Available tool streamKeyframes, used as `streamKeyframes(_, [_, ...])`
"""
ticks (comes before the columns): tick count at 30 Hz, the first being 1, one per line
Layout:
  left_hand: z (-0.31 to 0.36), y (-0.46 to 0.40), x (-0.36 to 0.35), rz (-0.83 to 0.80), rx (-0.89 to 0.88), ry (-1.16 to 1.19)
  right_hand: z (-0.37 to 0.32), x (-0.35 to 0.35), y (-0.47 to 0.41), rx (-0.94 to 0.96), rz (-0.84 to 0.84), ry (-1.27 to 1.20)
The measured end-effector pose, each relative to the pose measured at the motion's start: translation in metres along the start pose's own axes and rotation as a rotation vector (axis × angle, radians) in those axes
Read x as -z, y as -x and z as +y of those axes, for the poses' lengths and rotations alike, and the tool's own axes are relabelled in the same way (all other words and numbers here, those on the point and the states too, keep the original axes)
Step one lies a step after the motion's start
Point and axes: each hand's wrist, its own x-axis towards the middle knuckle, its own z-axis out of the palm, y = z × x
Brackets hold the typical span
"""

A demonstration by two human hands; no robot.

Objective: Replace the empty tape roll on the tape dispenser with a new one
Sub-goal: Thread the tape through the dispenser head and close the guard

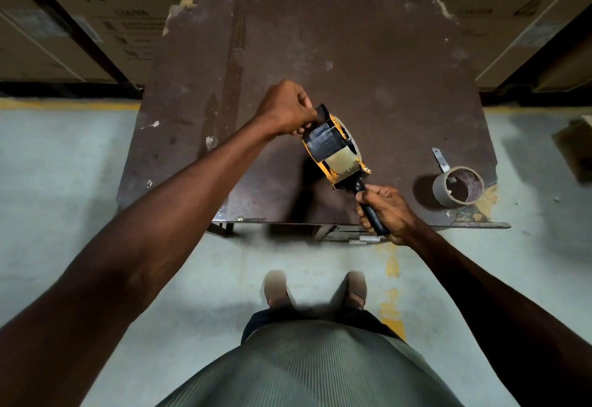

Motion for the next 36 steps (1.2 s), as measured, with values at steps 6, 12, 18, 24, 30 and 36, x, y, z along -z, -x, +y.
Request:
streamKeyframes(6, [-0.006,0.004,0.005,-0.112,-0.011,0.239,-0.003,0.008,0.002,0.007,0.031,0.006])
streamKeyframes(12, [-0.016,0.017,0.006,-0.182,-0.077,0.313,-0.004,0.016,0.005,-0.012,0.028,0.044])
streamKeyframes(18, [-0.026,0.025,-0.003,-0.092,-0.085,0.353,-0.003,0.014,0.009,-0.013,0.032,0.076])
streamKeyframes(24, [-0.040,0.019,-0.011,-0.068,-0.093,0.286,-0.001,0.014,0.009,-0.008,0.057,0.095])
streamKeyframes(30, [-0.052,0.012,-0.019,-0.071,-0.111,0.169,0.000,0.017,0.008,0.021,0.109,0.181])
streamKeyframes(36, [-0.058,0.016,-0.029,-0.001,-0.113,-0.013,0.002,0.012,0.003,0.111,0.228,0.341])
